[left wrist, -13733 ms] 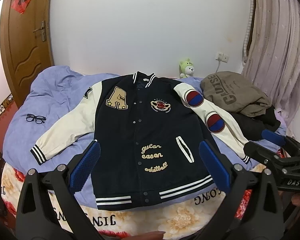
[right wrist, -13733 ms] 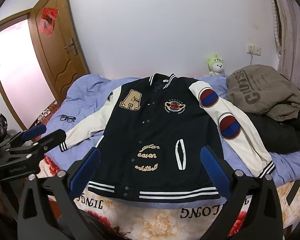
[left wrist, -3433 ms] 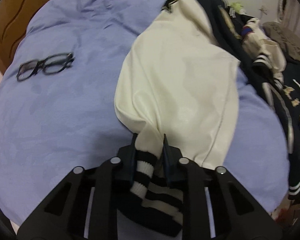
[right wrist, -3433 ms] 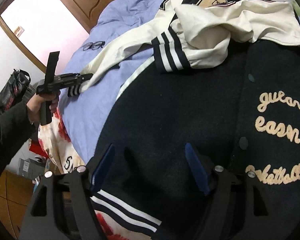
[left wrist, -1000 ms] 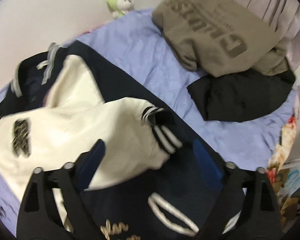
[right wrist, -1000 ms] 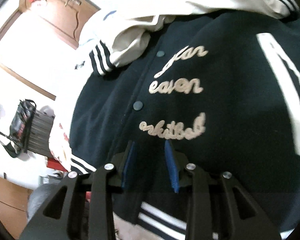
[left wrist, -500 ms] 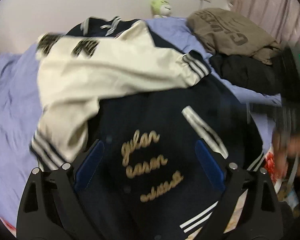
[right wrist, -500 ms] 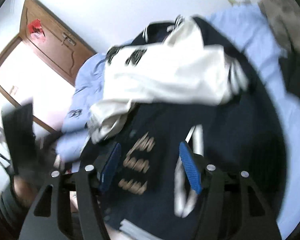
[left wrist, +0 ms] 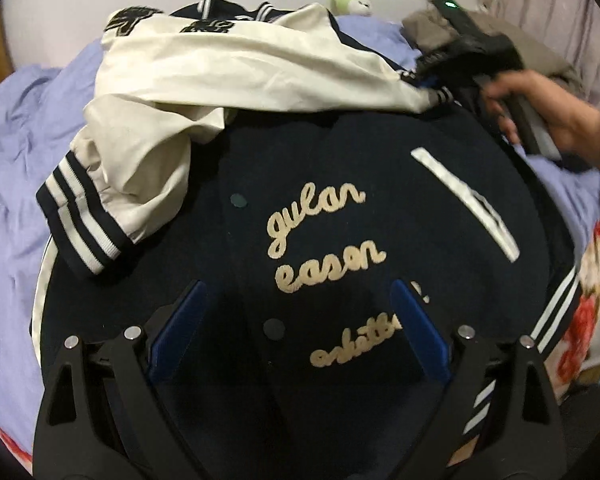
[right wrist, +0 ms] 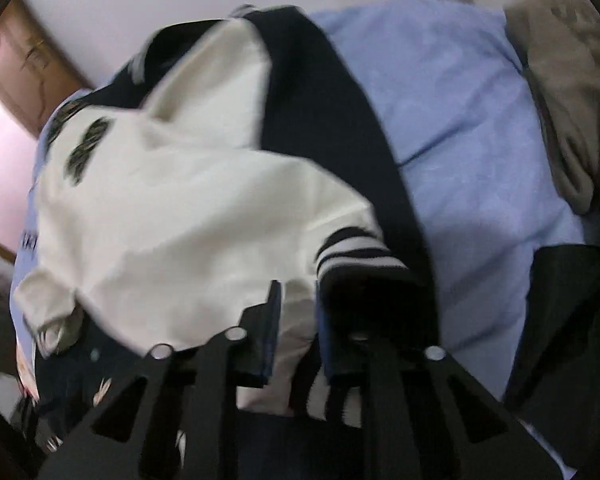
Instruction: Fold large clothes
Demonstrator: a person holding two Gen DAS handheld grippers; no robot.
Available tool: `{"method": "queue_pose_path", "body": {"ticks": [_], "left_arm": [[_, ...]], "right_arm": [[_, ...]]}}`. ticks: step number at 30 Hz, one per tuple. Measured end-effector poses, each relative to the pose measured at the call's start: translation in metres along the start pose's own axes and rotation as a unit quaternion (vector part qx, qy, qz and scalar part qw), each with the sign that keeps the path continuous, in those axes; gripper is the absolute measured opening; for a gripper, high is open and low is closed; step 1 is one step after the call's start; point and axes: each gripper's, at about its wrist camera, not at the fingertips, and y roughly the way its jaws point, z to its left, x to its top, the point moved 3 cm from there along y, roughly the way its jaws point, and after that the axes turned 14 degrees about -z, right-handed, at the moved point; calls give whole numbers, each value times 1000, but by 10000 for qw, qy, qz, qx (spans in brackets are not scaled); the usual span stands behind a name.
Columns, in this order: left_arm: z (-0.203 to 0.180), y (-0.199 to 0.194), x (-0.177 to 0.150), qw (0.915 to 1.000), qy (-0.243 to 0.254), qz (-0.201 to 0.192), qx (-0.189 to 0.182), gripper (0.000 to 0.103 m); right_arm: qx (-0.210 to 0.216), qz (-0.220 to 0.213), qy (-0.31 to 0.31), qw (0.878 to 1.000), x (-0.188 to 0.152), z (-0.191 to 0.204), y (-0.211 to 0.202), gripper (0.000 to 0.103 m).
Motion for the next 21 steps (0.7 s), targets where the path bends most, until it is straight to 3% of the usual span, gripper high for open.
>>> {"method": "queue_pose_path", "body": {"ticks": [1,4,9,11,16,21], "left_arm": [[0,1,-1,10000,88,-11,31,90],[9,3,-2,9999,69,19,110,91],[21,-3,6,9997,-186,-78,149,90],[24,-5,6,9995,-179,-77,264,91],[36,-5,-2,9971,-144,43,749,91],[60,2,-20,9923,-545,371,1049,91]], "right_arm": [[-34,40,147,9999,2,-8,6,0],[100,231,671,9974,1,-29,30,0],[-263,248,496,9981,-3,-23,41,0],[-404,244,173,9987,-2,-6,31,4],[-63,9,-686,9976,-6,44,-17,20],[-6,242,-1324,9909,-33,76,-17,20]]}}
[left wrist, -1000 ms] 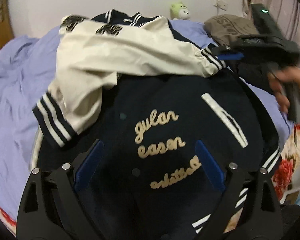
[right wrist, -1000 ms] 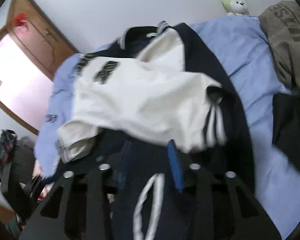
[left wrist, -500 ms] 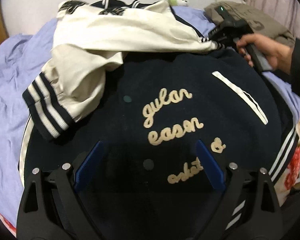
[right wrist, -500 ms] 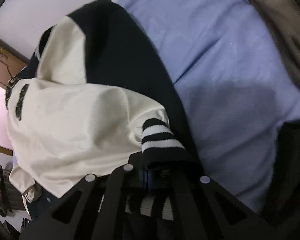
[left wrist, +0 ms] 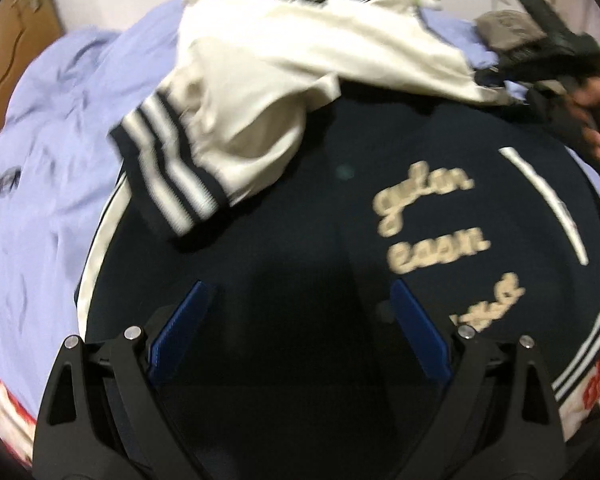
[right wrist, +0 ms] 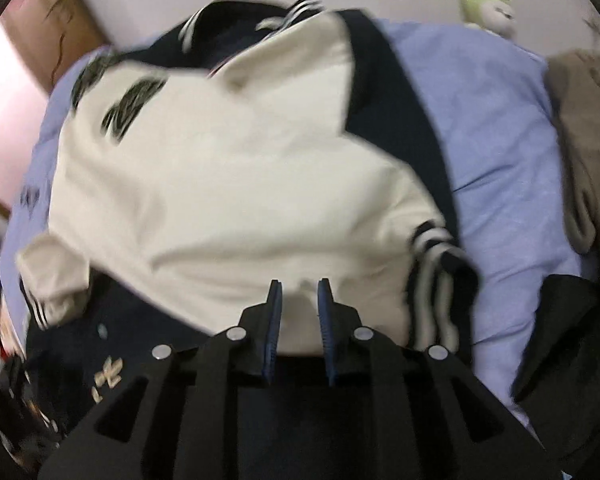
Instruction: Fold large clothes
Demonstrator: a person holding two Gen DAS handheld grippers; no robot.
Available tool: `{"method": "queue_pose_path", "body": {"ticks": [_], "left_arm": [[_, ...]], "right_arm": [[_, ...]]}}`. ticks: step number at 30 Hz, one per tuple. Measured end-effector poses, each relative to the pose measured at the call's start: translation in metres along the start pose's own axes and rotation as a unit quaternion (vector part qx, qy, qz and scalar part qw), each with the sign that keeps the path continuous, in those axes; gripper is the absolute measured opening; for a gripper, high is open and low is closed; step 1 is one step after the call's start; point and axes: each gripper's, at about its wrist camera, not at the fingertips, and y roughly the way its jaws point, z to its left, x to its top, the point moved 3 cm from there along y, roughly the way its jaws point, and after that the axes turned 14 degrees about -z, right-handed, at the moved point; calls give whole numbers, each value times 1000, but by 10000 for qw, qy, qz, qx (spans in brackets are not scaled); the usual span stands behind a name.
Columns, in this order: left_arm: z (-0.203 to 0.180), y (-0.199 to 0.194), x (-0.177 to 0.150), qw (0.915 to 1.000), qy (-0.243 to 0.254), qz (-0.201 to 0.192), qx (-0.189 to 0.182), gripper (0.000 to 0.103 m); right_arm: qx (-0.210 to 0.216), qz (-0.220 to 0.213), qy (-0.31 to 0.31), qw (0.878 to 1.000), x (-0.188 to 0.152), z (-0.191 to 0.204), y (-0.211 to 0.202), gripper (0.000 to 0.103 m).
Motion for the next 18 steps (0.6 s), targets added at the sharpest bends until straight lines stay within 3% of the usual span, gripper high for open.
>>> {"method": "queue_pose_path", "body": {"ticks": [9,15,17,18], "left_arm": [[10,17,-10,9996,-100,238,-101,90],[12,17,-13,9991,-195,265,-281,91],[11,12,-13,9991,-89,211,-346,91],[11,8,-13,9991,-17,190,-382,91]], "right_arm": [[-259,432,285,9983,-27,-12,60,19],[-322,292,72,9990,-25,15,47,21],[-102,163,15,9998,-33,24,21,27],[73,122,39,9999,-41,28,2,46]]}}
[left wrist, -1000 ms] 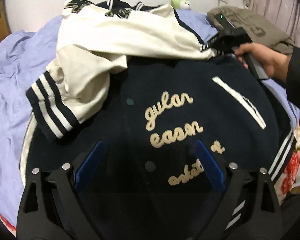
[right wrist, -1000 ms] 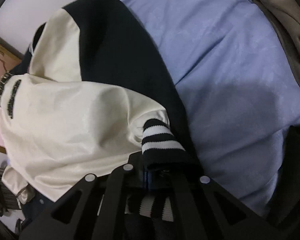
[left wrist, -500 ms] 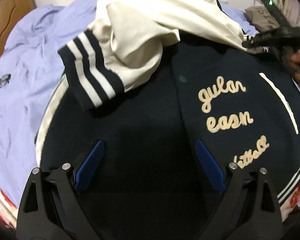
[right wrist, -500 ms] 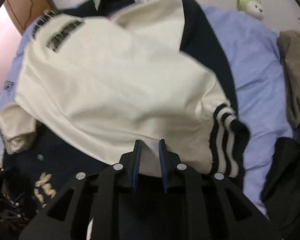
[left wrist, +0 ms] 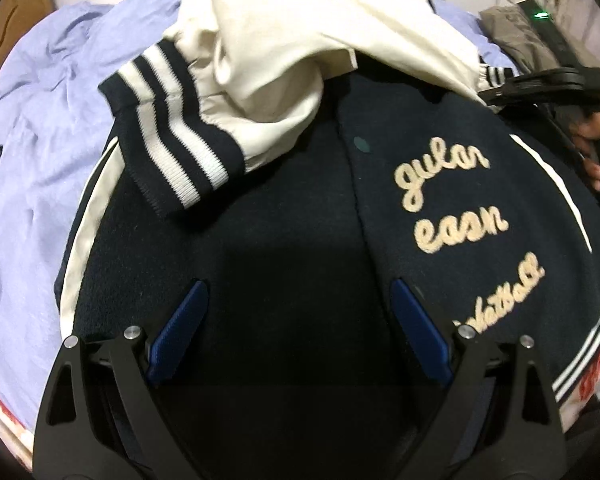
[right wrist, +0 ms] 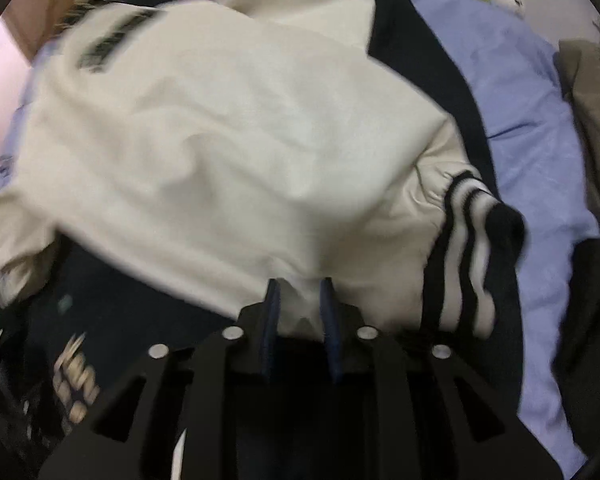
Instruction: Fold large clothes
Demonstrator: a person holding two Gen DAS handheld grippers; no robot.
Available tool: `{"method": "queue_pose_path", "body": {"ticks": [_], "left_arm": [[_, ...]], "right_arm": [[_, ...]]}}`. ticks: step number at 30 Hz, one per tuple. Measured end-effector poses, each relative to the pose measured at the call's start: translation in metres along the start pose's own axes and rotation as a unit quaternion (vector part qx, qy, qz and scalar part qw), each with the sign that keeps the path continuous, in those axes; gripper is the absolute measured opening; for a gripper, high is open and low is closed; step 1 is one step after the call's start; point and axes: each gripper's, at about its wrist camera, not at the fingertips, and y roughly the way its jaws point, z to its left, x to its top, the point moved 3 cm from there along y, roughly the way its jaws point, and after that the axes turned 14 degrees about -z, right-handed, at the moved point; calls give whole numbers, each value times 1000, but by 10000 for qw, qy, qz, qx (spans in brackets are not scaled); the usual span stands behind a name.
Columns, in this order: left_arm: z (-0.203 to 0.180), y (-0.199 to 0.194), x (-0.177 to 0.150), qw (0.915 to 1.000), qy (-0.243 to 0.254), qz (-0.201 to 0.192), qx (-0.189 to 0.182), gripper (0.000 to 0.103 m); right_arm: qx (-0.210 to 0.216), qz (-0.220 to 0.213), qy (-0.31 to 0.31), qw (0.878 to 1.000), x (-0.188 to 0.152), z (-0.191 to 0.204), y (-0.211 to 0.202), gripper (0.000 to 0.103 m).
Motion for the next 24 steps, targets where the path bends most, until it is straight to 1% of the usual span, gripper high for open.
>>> {"method": "queue_pose_path", "body": {"ticks": [1,2,5,7,9,10,11,12,13,15,18,20,21,24], "left_arm": [[1,-5,-1,10000,54,-16,-5,91],[1,-8,-2,9999,118,-34,17,91],[6,-21,-10,9999,123,-105,1,91],[7,-35,-14,9998,96,-147,-77,91],[9,-52,-17,9995,192,-218,-88,91],[9,-59,-19,9993,243,-261,-79,91],[11,-68,-22,9991,288,-300,-63,91],[13,-75,-24,9990,309,-321,-54,91],[18,-82,-28,9991,287,-318,-64,91],[22,-92,-37,9994,189,-276,-125,91],[30,-108,-50,9995,78,-273,-102,91],[35,-116,-59,9996,17,-290,40,91],[37,-118,-62,9996,-13,-276,71,91],[47,-127,-77,9993,-164,-277,206,91]], "right_arm": [[92,-27,10,10000,-6,3,-12,68],[219,-143,-44,9996,-20,8,-34,69],[320,-226,-173,9991,-60,17,-81,69],[346,-287,-181,9988,-91,15,-106,69],[327,-465,-140,9983,-117,10,-133,71],[300,-534,-138,9980,-122,10,-143,76],[252,-670,-137,9973,-133,8,-155,80],[186,-847,-161,9961,-146,7,-165,87],[134,-956,-197,9951,-154,9,-171,89],[19,-1105,-263,9935,-181,10,-184,89],[-109,-1121,-116,9936,-208,1,-188,89],[-145,-1145,70,9933,-218,-6,-190,89],[-151,-1234,243,9919,-221,-12,-192,89],[-10,-1446,783,9864,-226,-32,-198,89]]}}
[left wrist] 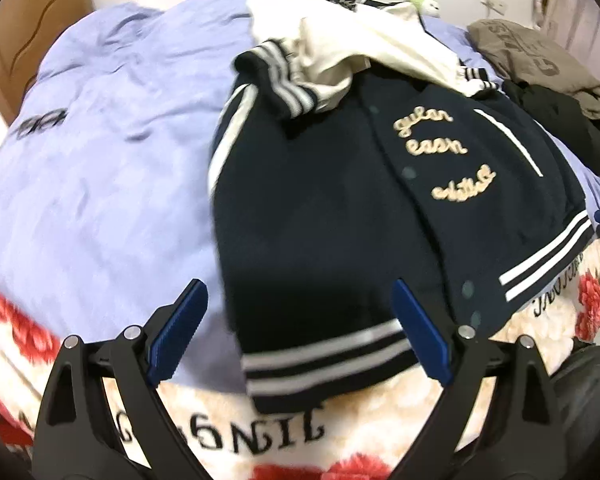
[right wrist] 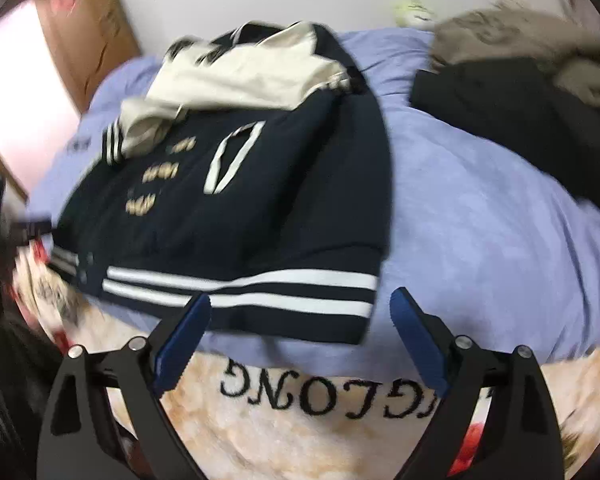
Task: Fold large clothes
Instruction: 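Grasp the striped hem with both grippers and lift it toward the collar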
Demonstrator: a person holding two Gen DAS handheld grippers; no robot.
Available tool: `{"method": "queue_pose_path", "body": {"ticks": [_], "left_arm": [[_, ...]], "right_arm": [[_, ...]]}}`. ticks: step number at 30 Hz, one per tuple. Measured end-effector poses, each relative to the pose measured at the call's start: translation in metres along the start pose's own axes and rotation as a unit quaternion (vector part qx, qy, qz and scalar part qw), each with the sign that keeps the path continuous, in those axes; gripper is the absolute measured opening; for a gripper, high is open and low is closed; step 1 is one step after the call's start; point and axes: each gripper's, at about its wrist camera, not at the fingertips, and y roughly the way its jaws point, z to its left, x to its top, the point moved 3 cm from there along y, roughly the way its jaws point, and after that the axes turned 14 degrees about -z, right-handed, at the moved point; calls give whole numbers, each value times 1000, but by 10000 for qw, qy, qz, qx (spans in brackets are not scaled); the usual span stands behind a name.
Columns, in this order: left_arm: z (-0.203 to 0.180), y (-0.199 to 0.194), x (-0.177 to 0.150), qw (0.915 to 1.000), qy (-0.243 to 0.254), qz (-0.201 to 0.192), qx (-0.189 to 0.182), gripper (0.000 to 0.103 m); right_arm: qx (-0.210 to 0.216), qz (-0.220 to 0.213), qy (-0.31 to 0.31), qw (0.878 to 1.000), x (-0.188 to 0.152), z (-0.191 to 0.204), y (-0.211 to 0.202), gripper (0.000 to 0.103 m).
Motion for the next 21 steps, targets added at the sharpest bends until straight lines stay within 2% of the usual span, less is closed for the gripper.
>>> {"method": "queue_pose_path", "body": {"ticks": [3,6,8,14,21], "left_arm": [[12,-8,-10,9996,-14,-162,237,91],[24,-8,-13,9994,-128,-164,278,91],[33,-7,-13,9993,-196,-205,237,91],[56,2,-13,9978,-326,-326,468,91],[51,20,-16,9984,-451,-332,46,91]], "right_arm": [[174,65,559,9983,-1,-19,11,89],[337,224,871,9954,-9,-27,27,89],[379,227,982,9942,-10,-28,33,90],[608,12,1094,9921,-11,-16,35,90],[830,8,1156,9898,-8,-10,41,90]]}}
